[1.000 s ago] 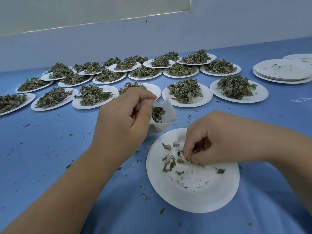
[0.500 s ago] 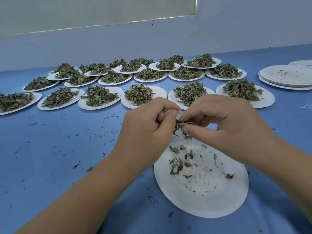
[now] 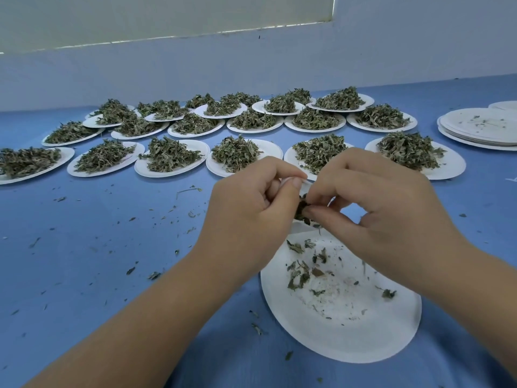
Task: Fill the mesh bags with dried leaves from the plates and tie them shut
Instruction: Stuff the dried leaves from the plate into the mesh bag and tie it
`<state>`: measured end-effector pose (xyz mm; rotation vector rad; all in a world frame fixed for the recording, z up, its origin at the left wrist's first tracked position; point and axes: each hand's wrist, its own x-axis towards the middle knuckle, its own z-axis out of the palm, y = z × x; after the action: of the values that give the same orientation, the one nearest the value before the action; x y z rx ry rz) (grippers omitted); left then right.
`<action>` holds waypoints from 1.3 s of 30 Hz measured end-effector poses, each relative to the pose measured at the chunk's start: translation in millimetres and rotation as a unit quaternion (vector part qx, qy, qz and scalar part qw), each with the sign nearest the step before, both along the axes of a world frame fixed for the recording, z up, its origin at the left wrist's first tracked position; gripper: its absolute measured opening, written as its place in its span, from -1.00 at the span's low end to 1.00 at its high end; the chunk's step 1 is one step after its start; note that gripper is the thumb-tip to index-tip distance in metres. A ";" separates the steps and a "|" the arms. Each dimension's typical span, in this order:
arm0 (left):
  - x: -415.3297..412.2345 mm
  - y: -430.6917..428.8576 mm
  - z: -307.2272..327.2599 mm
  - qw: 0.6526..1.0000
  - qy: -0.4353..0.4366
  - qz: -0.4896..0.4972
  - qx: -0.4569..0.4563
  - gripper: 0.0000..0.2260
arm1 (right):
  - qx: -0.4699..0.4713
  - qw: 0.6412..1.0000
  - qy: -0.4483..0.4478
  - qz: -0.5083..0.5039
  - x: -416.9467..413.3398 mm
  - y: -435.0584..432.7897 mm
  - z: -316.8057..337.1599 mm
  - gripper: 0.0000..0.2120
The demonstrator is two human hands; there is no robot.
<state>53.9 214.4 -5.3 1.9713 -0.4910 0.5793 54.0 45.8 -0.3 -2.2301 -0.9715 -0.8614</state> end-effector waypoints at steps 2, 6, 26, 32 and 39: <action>0.2 -0.1 -0.6 1.000 0.004 0.001 0.004 -0.88 | -0.007 1.000 -0.011 0.007 0.3 1.3 -0.6 -0.96; -0.5 1.6 0.4 1.000 0.008 0.005 0.002 -0.86 | -0.028 0.999 -0.012 0.042 0.1 -5.1 4.5 -0.92; 0.5 8.3 4.5 1.000 -0.005 0.010 -0.024 -0.88 | -0.036 0.985 0.139 0.096 -0.7 -12.9 13.1 -0.72; 4.2 16.1 5.2 0.998 -0.010 0.043 -0.044 -0.87 | 0.060 0.969 0.227 0.072 -1.8 -28.0 25.4 -0.86; 8.0 23.4 7.1 0.995 -0.056 0.060 -0.058 -0.84 | -0.222 0.884 0.410 0.017 7.2 -44.8 27.8 -0.84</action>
<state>61.9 237.8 1.8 1.8734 -0.3995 0.7806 61.2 1.1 27.6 -2.5560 -0.8084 0.3932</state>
